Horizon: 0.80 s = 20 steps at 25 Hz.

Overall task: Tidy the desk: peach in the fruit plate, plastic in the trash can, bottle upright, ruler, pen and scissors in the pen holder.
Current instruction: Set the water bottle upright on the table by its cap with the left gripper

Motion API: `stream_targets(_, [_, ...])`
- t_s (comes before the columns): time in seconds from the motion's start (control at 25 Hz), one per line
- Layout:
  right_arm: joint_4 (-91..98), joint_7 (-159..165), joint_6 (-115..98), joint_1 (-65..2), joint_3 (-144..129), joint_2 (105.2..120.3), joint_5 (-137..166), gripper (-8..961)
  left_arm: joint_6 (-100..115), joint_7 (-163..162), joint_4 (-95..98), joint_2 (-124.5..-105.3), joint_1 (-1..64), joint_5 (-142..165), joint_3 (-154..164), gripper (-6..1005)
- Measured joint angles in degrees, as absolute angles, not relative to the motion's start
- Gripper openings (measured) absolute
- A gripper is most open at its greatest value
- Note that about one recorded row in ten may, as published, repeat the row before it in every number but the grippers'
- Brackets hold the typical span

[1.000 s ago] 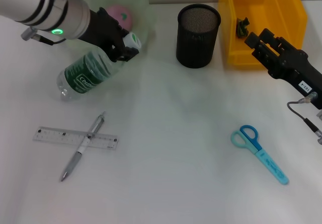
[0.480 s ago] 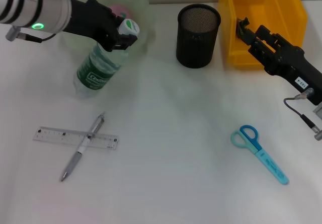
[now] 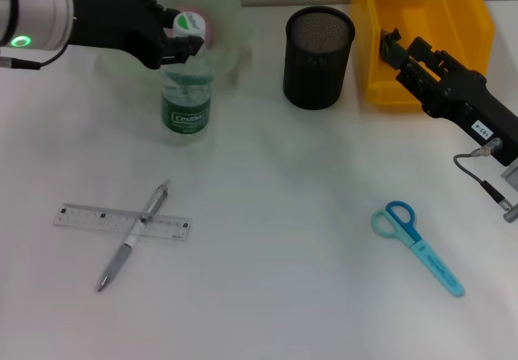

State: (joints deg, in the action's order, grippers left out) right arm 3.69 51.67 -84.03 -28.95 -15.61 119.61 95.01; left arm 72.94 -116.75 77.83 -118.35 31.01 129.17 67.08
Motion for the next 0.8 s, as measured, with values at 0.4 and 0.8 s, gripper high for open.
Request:
stream_targets(0.4, [3.52, 51.68, -84.02, -29.27, -15.55, 119.61, 95.01, 543, 72.23, -115.42, 77.20, -118.38, 29.09, 127.29, 66.26, 429])
stream_targets(0.8, [3.15, 51.67, -84.02, -29.18, -15.66, 119.61, 95.01, 544, 72.18, -115.38, 77.25, -118.46, 28.90, 127.24, 66.33, 451])
